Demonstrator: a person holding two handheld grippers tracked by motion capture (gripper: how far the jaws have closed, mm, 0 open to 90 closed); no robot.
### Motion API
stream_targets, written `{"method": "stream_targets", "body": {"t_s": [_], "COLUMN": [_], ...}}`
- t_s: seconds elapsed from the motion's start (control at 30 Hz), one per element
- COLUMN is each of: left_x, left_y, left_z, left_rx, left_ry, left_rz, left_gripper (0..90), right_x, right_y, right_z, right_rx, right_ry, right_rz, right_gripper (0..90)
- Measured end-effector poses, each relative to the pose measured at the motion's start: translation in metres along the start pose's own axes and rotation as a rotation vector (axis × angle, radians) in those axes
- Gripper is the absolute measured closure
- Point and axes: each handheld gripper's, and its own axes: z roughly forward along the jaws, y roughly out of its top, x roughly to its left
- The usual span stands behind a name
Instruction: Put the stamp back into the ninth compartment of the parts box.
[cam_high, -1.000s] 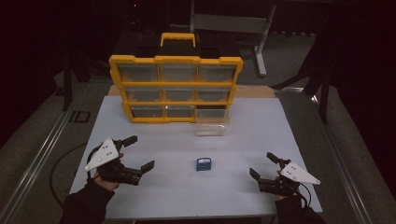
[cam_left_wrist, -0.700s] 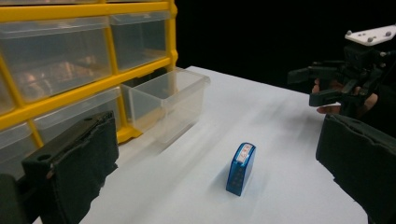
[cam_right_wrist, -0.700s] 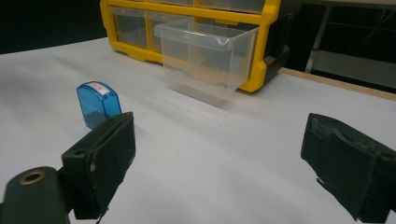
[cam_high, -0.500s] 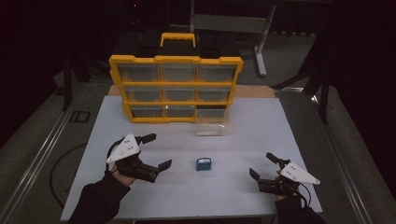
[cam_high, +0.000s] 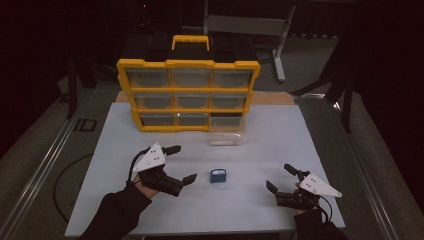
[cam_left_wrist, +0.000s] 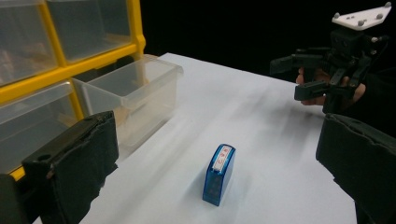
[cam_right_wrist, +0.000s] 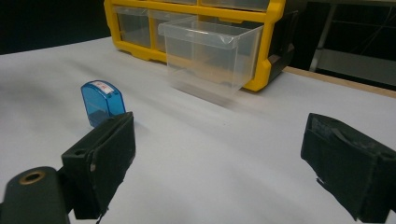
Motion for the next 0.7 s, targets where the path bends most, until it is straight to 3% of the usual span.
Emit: {"method": "stream_targets", "body": {"t_s": [0.13,0.23,0.37,0.4,0.53,0.57,0.7], "left_x": [-0.002,-0.003,-0.004,-0.005,-0.005,-0.005,-0.003], "left_y": [-0.002,-0.004,-0.007,-0.009,-0.014,-0.018,-0.025], "left_z": [0.012,0.025,0.034,0.041,0.050,0.055,0.065], "left_rx": [0.009,0.044,0.062,0.071,0.090,0.095,0.117], "left_ry": [-0.022,-0.049,-0.058,-0.061,-0.077,-0.101,-0.107], "left_rz": [0.008,-0.004,-0.004,0.012,0.015,0.026,0.030], "left_gripper": [0.0,0.0,0.0,0.0,0.0,0.0,0.0], "right_x": [0.000,0.000,0.000,0.000,0.000,0.000,0.000], "right_y": [0.000,-0.001,-0.001,-0.001,-0.001,-0.002,-0.002], "right_z": [0.000,0.000,0.000,0.001,0.001,0.001,0.001], "right_rx": [0.000,0.002,0.001,0.000,0.002,0.003,0.008], "right_ry": [0.002,0.003,0.006,0.007,0.011,0.013,0.016], "right_rz": [0.003,0.006,0.008,0.009,0.007,0.004,0.008], "right_gripper": [10.2,10.2,10.2,10.2,10.2,10.2,10.2]}}
